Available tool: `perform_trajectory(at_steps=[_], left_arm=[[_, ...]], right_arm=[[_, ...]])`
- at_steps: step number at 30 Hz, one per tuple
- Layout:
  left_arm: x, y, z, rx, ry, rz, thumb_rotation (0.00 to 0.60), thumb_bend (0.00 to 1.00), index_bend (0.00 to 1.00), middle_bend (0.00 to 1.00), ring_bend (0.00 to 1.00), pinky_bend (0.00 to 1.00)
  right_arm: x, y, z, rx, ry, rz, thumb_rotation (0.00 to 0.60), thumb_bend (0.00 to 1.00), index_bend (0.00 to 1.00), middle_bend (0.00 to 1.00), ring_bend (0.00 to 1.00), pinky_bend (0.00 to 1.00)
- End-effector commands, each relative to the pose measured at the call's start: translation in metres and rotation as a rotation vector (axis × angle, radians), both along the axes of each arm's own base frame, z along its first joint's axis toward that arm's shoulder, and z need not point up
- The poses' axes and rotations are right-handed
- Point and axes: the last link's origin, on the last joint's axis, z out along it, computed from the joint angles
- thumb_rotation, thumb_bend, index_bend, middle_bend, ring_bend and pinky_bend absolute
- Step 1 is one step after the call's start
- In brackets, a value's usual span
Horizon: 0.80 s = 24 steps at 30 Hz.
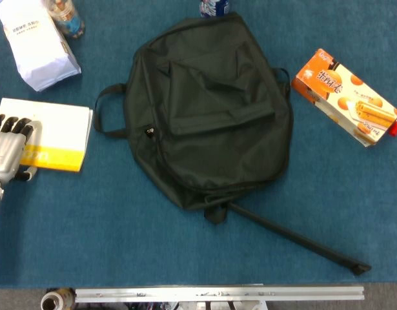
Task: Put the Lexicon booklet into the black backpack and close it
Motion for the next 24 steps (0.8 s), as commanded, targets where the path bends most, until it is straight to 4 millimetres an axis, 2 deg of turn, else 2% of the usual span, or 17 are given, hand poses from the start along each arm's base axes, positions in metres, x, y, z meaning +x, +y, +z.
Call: perform_trajectory(at_steps=[1, 5, 16, 24], left_arm=[[0.002, 0.002, 0.002, 0.029, -0.039, -0.024, 0.6, 0.29, 0.18, 0.19, 0.12, 0.01], [0.005, 0.005, 0.005, 0.06, -0.068, -0.04, 0.6, 0.3, 0.19, 0.2, 0.14, 0.01], [0.01, 0.022, 0.008, 0.208, -0.139, -0.049, 0.6, 0.33, 0.3, 0.32, 0.23, 0.14], [0.018, 0.036, 0.006, 0.27, -0.119, -0.079, 0.6, 0.36, 0.38, 0.38, 0.29, 0.21]], right_arm=[[0.0, 0.0, 0.0, 0.0, 0.0, 0.0, 0.6, 0.31, 0.14, 0.2, 0.04, 0.02], [0.001, 0.0, 0.0, 0.0, -0.003, 0.002, 0.6, 0.31, 0.14, 0.2, 0.04, 0.02], [-0.001, 0.001, 0.003, -0.004, -0.006, -0.007, 0.6, 0.31, 0.14, 0.2, 0.04, 0.02], [-0.002, 0.002, 0.004, -0.008, -0.011, -0.011, 0.6, 0.31, 0.14, 0.2, 0.04, 0.02]])
